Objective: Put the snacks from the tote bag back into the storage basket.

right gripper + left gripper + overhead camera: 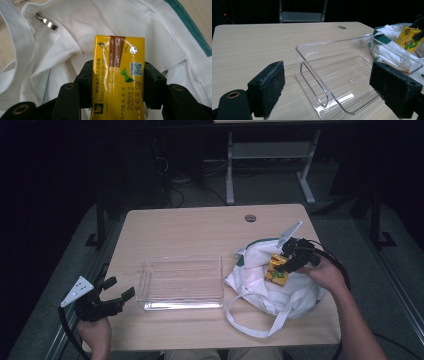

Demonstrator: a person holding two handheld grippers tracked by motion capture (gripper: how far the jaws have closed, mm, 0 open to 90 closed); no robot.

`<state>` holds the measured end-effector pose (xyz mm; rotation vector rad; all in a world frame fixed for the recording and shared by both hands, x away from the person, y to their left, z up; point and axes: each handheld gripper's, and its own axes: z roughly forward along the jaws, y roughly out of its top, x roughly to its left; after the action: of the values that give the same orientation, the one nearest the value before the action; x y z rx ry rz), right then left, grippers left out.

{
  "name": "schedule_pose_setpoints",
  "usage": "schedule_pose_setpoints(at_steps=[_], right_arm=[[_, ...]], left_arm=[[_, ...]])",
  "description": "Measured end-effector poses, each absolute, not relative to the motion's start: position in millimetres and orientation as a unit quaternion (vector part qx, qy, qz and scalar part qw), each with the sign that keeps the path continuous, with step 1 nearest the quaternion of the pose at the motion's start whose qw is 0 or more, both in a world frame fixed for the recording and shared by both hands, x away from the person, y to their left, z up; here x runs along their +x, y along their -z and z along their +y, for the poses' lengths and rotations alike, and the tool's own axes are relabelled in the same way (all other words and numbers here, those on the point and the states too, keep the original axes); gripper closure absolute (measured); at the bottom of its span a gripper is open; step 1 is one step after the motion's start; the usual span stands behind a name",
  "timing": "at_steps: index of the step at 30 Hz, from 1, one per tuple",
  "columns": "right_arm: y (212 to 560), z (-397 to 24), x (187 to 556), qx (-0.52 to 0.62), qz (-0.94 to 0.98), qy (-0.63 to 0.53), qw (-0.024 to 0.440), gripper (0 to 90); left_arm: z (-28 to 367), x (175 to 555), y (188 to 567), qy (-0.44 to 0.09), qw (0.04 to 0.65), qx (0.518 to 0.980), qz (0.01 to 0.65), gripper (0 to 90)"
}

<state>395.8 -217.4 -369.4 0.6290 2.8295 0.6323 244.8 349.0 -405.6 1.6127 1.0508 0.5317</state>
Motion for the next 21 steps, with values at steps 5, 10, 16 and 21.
schedule_pose_setpoints(at_steps=[5, 10, 16, 21], right_arm=[[367, -216, 397, 0.214, 0.95, -0.212, 0.083, 51.6], [366, -215, 396, 0.209, 0.951, -0.215, 0.076, 51.9], [356, -211, 396, 0.2, 0.952, -0.216, 0.079, 52.0], [345, -210, 395, 0.199, 0.951, -0.224, 0.081, 52.0]], left_arm=[[349, 245, 406, -0.224, 0.542, 0.678, 0.444, 12.5], [349, 245, 406, -0.223, 0.541, 0.678, 0.444, 12.5], [349, 245, 406, -0.224, 0.543, 0.677, 0.445, 12.5], [350, 245, 406, -0.224, 0.544, 0.675, 0.445, 12.5]])
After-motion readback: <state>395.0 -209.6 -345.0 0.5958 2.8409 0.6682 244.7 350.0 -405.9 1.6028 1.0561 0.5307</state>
